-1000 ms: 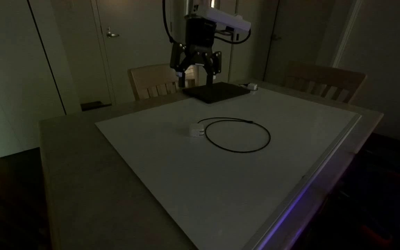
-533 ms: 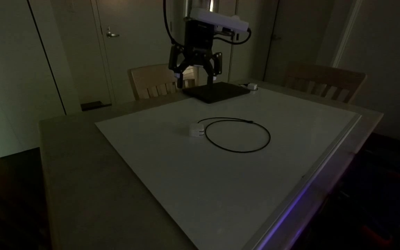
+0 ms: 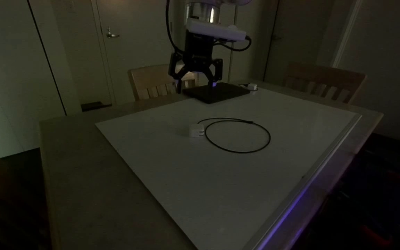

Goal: Unwrap the cable

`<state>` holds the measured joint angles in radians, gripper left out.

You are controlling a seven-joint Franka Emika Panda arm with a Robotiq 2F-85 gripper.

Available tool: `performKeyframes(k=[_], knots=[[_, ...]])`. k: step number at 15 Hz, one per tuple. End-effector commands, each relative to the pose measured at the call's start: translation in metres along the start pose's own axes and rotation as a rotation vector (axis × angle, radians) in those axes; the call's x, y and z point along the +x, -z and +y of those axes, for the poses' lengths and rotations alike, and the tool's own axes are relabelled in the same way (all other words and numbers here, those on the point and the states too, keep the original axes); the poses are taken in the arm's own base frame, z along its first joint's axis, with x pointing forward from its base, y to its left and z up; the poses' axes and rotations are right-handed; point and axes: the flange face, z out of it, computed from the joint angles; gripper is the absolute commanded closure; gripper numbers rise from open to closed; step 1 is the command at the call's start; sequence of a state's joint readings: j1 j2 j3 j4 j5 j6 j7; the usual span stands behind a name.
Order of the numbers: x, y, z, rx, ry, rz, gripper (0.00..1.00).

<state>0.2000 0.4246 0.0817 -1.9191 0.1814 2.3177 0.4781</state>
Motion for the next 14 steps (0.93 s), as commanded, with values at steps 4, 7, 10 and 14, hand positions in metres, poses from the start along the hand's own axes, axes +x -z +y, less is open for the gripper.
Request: performKeyframes(k=[4, 7, 10, 14], knots=[[-0.003, -0.033, 0.025, -0.046, -0.070, 0.009, 0.00], [-0.004, -0.024, 0.018, -0.028, -0.061, -0.014, 0.00], [-0.004, -0.022, 0.016, -0.025, -0.057, -0.011, 0.00], [0.000, -0.025, 0.015, -0.037, -0.058, -0.029, 0.00]])
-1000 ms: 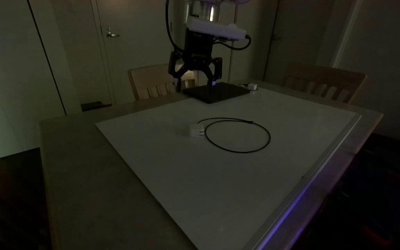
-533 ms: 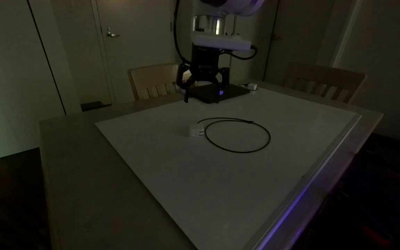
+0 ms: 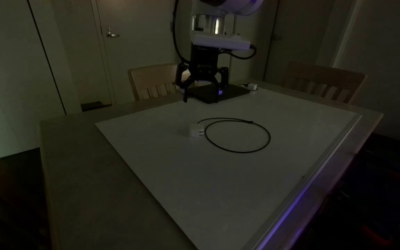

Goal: Unwrap the cable

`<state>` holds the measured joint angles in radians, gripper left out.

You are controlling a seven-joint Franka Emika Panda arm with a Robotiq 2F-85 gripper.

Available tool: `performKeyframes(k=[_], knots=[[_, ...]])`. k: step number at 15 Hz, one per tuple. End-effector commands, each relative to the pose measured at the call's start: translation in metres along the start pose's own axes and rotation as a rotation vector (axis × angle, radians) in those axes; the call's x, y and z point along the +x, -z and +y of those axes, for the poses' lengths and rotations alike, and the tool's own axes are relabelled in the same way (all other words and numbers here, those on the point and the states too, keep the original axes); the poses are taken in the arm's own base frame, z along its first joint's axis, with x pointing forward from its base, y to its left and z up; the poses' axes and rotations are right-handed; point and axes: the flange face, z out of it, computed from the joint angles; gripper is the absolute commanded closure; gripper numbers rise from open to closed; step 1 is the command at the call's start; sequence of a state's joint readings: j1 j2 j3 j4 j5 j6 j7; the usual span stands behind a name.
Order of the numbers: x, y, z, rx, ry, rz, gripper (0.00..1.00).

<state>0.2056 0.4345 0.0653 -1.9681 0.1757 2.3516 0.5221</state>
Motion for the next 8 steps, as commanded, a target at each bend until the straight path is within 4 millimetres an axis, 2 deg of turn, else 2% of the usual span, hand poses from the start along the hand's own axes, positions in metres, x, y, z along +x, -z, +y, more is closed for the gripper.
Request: performKeyframes(k=[1, 8], knots=[[0.009, -0.004, -0.001, -0.009, 0.002, -0.025, 0.00], [0.047, -0.022, -0.009, -0.004, 0.042, -0.056, 0.00]])
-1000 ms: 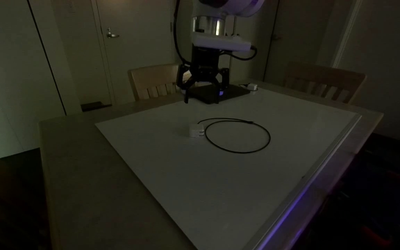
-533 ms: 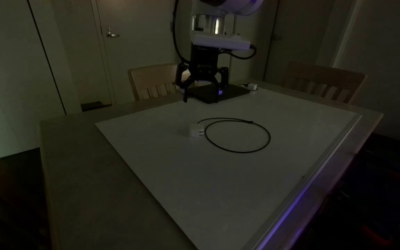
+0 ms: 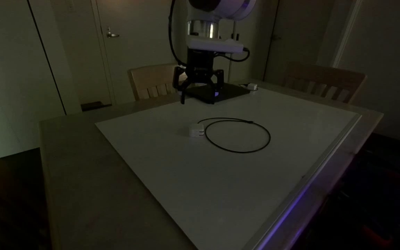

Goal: Unwrap the cable

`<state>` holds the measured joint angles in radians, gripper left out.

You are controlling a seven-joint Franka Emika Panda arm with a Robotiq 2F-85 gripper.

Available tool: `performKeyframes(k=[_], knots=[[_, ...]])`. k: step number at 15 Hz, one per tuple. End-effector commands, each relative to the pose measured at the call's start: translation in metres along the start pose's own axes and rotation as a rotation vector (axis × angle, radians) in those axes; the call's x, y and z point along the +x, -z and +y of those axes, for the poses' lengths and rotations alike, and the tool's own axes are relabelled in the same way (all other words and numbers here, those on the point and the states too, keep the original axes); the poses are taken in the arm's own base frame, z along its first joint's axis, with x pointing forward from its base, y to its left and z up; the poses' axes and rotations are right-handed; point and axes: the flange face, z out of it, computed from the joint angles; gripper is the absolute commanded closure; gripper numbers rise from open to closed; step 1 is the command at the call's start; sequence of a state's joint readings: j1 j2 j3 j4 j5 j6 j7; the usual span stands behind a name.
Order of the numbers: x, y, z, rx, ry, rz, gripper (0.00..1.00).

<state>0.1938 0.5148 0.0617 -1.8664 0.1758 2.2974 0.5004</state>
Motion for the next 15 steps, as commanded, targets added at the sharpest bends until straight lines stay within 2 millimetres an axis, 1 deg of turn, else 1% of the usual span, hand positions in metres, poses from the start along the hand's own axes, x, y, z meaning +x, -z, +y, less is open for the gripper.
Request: performKeyframes(k=[1, 3, 7, 9, 12, 15], knots=[[0.028, -0.016, -0.008, 0.009, 0.046, -0.029, 0.00], [0.035, -0.028, -0.012, 0.013, 0.070, -0.044, 0.00], [0.036, -0.054, -0.015, 0.010, 0.077, -0.119, 0.00], [0.035, -0.061, -0.009, -0.007, 0.055, -0.144, 0.00], [0.040, -0.070, -0.003, 0.012, 0.043, -0.156, 0.00], [0.044, -0.071, 0.000, 0.030, 0.031, -0.175, 0.00]])
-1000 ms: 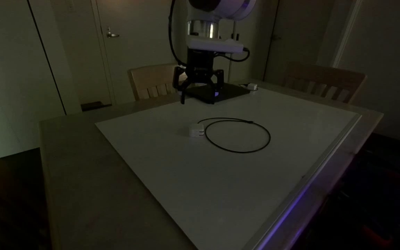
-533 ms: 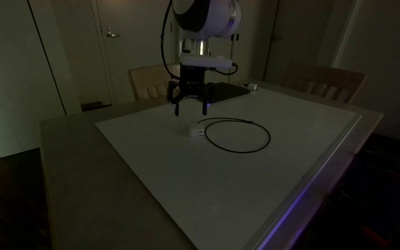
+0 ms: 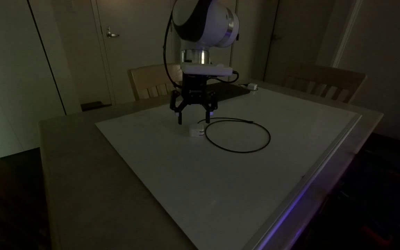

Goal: Unwrap the cable

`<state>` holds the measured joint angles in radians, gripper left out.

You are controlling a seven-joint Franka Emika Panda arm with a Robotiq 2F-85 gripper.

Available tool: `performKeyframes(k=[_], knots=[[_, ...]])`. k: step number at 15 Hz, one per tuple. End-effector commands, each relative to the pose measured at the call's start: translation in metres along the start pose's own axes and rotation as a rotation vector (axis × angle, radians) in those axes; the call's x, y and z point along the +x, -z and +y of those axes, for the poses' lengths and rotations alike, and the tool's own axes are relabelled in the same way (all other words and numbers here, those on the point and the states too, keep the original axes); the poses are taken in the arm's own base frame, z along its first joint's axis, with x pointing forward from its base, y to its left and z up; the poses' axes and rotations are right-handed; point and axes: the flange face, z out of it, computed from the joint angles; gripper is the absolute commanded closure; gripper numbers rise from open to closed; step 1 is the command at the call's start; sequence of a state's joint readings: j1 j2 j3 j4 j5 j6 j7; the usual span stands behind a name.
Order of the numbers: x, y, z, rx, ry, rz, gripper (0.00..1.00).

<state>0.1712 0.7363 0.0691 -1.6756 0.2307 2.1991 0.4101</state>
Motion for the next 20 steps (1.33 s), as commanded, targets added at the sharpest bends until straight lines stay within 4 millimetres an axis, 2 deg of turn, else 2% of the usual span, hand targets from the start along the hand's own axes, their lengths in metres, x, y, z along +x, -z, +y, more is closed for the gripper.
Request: performKeyframes(k=[1, 9, 20], knots=[[0.011, -0.001, 0.004, 0.038, 0.002, -0.039, 0.00], [0.018, 0.000, 0.010, 0.058, -0.015, -0.048, 0.00], [0.018, -0.021, 0.012, 0.110, -0.074, -0.128, 0.00]])
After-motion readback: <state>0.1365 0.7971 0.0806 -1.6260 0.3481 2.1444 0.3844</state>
